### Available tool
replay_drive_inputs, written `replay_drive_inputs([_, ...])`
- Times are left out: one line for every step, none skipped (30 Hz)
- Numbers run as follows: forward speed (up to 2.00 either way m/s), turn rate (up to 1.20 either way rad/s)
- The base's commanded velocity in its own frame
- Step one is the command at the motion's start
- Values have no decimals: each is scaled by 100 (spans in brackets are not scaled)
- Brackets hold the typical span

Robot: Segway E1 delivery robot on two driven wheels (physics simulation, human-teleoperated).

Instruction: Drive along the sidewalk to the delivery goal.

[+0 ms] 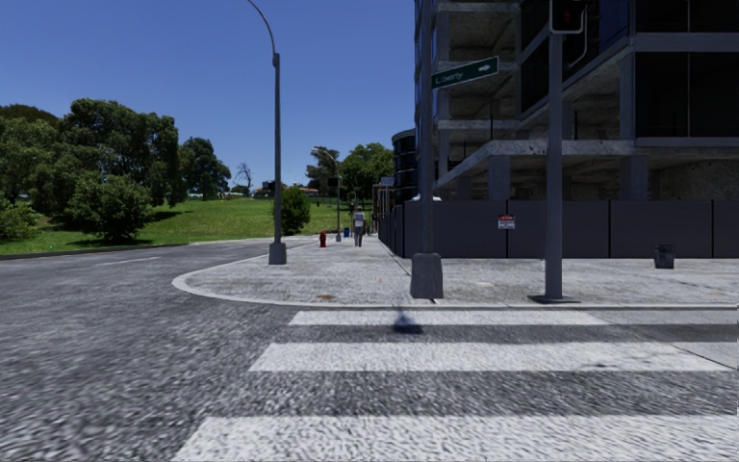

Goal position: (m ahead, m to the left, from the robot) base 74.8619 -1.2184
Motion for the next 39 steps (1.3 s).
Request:
replay_drive_inputs([200, 0])
replay_drive_inputs([200, 0])
replay_drive_inputs([200, 0])
replay_drive_inputs([200, 0])
replay_drive_inputs([200, 0])
replay_drive_inputs([200, 0])
replay_drive_inputs([200, 0])
replay_drive_inputs([200, 0])
replay_drive_inputs([200, 0])
replay_drive_inputs([200, 0])
replay_drive_inputs([200, 0])
replay_drive_inputs([200, 0])
replay_drive_inputs([200, 0])
replay_drive_inputs([200, 0])
replay_drive_inputs([200, 0])
replay_drive_inputs([200, 0])
replay_drive_inputs([200, 0])
replay_drive_inputs([200, 0])
replay_drive_inputs([200, 0])
replay_drive_inputs([200, 0])
replay_drive_inputs([200, 0])
replay_drive_inputs([200, 0])
replay_drive_inputs([200, 0])
replay_drive_inputs([200, 0])
replay_drive_inputs([200, 0])
replay_drive_inputs([200, 0])
replay_drive_inputs([200, 0])
replay_drive_inputs([200, 0])
replay_drive_inputs([200, 0])
replay_drive_inputs([200, 0])
replay_drive_inputs([200, 0])
replay_drive_inputs([200, 0])
replay_drive_inputs([200, 0])
replay_drive_inputs([200, 0])
replay_drive_inputs([200, 0])
replay_drive_inputs([200, 0])
replay_drive_inputs([200, 0])
replay_drive_inputs([200, 0])
replay_drive_inputs([200, 0])
